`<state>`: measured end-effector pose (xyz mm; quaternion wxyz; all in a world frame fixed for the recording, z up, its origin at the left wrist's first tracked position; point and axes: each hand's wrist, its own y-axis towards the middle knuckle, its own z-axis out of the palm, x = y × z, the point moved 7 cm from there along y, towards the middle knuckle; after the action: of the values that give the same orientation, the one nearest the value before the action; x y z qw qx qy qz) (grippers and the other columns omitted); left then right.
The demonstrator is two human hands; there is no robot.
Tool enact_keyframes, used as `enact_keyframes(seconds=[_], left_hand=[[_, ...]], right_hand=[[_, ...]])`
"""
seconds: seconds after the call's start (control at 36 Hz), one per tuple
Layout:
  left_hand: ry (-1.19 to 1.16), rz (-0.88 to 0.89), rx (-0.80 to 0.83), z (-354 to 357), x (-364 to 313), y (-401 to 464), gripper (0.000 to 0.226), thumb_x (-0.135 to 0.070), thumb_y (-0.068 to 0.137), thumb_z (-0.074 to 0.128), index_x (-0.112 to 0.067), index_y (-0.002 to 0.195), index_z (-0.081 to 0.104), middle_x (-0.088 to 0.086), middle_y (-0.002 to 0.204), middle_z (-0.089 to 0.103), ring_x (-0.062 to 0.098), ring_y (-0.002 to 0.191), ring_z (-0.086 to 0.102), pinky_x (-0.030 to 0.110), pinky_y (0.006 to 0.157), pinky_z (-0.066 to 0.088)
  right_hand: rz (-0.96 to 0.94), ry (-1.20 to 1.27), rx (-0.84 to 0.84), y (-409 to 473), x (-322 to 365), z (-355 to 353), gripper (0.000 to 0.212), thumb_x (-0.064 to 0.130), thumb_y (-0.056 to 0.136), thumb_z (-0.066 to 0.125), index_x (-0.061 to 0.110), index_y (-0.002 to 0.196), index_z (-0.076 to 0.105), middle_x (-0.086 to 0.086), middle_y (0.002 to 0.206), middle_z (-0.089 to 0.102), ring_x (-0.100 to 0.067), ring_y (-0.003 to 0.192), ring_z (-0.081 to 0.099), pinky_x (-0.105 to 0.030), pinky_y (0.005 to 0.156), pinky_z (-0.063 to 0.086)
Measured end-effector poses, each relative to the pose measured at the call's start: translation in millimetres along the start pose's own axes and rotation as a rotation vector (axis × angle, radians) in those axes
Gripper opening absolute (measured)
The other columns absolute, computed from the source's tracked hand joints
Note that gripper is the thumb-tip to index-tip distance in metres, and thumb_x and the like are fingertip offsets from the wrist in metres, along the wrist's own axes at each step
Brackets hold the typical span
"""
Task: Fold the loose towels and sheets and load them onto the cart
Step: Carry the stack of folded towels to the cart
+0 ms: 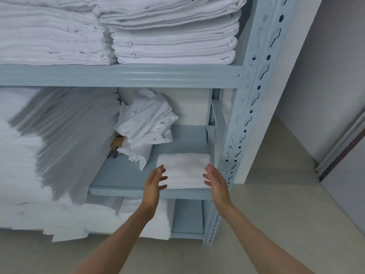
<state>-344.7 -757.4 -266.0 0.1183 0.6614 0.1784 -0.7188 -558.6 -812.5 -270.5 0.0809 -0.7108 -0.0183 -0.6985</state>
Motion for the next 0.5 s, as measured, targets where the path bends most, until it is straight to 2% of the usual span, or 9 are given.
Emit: enact_keyframes(seconds=[0.17,0.33,0.5], left_hand=[[-0.027,0.035,0.03,-2.7,-27.7,-10.8,0.031,-0.036,0.106,0.041,-0.018,0.119,0.063,0.007,0.12,0.069,0.026,0.112,0.065,0.044,0.101,0.05],[-0.029,0.032,0.055,-17.2,-39.8,-12.3,0.036,-0.032,0.106,0.04,-0.009,0.122,0.064,0.01,0.119,0.07,0.027,0.111,0.065,0.047,0.102,0.05],[-0.019,0.038,0.074,-46.5,-39.2,-7.6,0.042,-0.039,0.106,0.039,-0.01,0.122,0.065,0.006,0.116,0.071,0.024,0.109,0.067,0.04,0.098,0.053]], right_hand=[[-0.028,0.027,-0.074,-17.2,28.4,-10.3,0.046,0.04,0.104,0.044,0.016,0.142,0.049,0.003,0.129,0.06,-0.013,0.117,0.059,-0.033,0.103,0.047],[-0.04,0.051,-0.131,-27.1,40.7,0.3,0.035,0.038,0.104,0.046,0.02,0.131,0.056,0.003,0.124,0.063,-0.014,0.113,0.061,-0.038,0.102,0.048],[-0.018,0.054,-0.162,-35.8,33.6,23.2,0.028,0.037,0.103,0.048,0.023,0.125,0.059,0.004,0.123,0.064,-0.013,0.113,0.062,-0.037,0.102,0.049]])
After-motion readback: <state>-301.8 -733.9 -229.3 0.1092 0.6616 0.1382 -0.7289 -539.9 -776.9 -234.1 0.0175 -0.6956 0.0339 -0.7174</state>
